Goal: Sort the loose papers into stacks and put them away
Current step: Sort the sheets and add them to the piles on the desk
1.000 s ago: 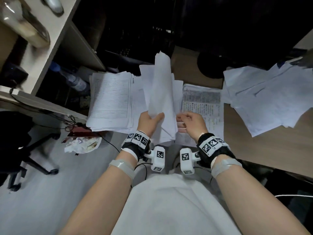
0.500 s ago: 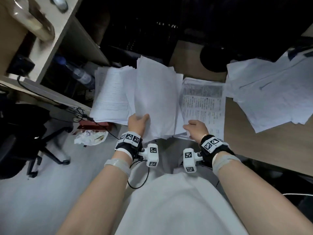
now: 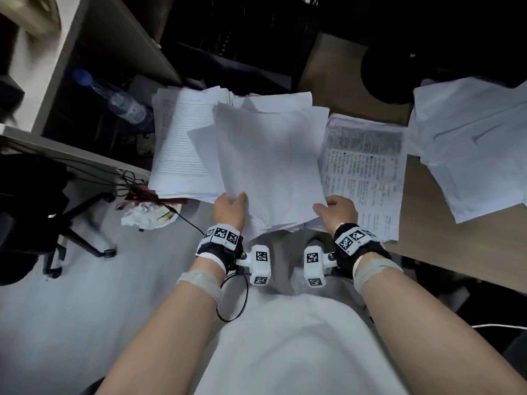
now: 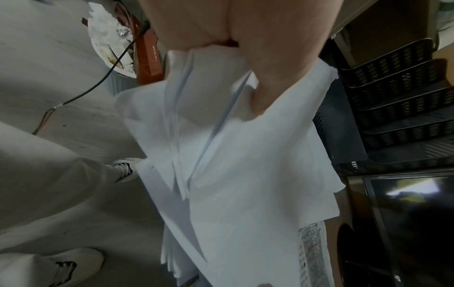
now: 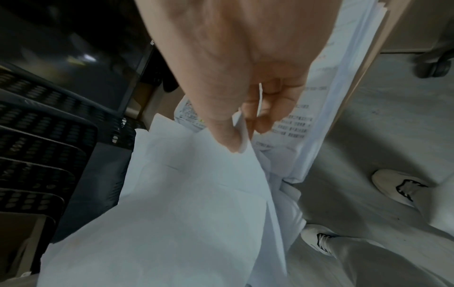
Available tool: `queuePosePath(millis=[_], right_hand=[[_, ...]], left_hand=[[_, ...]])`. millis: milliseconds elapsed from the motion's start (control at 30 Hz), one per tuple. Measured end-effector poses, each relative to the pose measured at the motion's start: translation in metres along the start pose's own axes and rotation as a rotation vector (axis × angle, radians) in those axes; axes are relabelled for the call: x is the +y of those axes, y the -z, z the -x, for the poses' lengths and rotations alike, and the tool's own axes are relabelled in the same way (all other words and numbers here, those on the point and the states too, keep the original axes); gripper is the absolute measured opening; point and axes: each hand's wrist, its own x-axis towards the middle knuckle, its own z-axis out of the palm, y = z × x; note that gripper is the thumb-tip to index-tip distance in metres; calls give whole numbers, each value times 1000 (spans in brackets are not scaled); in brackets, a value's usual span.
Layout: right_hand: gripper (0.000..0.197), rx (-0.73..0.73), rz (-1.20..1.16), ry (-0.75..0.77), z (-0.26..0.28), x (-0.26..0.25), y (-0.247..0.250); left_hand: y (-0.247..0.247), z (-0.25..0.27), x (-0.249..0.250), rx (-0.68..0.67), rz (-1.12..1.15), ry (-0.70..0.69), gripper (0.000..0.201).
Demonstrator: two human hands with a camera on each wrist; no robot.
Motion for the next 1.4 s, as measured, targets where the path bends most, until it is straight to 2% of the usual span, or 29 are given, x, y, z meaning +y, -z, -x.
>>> queuePosePath(millis=[67, 167, 267, 367, 433, 500, 600, 667, 733, 933, 1133, 1233, 1300, 1400], right_hand=[[19, 137, -100, -43, 8, -8, 12], [33, 493, -312, -129, 23, -19, 50], [33, 763, -448, -14, 32, -21, 94], [24, 852, -578, 152, 45, -26, 132], [16, 844, -625, 277, 54, -29, 145], [16, 804, -566, 401, 59, -28, 145], [14, 586, -389, 531, 52, -19, 125], [15, 410, -311, 543, 45, -7, 104], [18, 318, -250, 498, 37, 7, 84], [12, 255, -142, 254, 6, 41, 45], [3, 183, -97, 153, -7, 46, 24], [10, 172, -77, 120, -10, 43, 19], [17, 80, -90, 109, -11, 41, 17], [43, -60, -103, 117, -6, 29, 22]], left_hand=[[-2, 1, 9, 34, 41, -25, 15], [-17, 11, 22, 1, 71, -78, 7], [-37, 27, 32, -65, 124, -118, 4], [-52, 43, 41, -131, 167, -145, 5], [-60, 49, 44, -149, 183, -152, 8], [-65, 54, 47, -148, 194, -161, 13], [-65, 56, 50, -148, 175, -169, 24], [-62, 54, 49, -147, 157, -161, 25], [-57, 50, 47, -149, 147, -151, 26], [-49, 37, 51, -166, 130, -136, 12], [-46, 21, 52, -156, 113, -114, 15], [-45, 13, 54, -148, 112, -106, 9], [-45, 11, 58, -160, 114, -100, 7], [-45, 12, 60, -192, 119, -117, 4]])
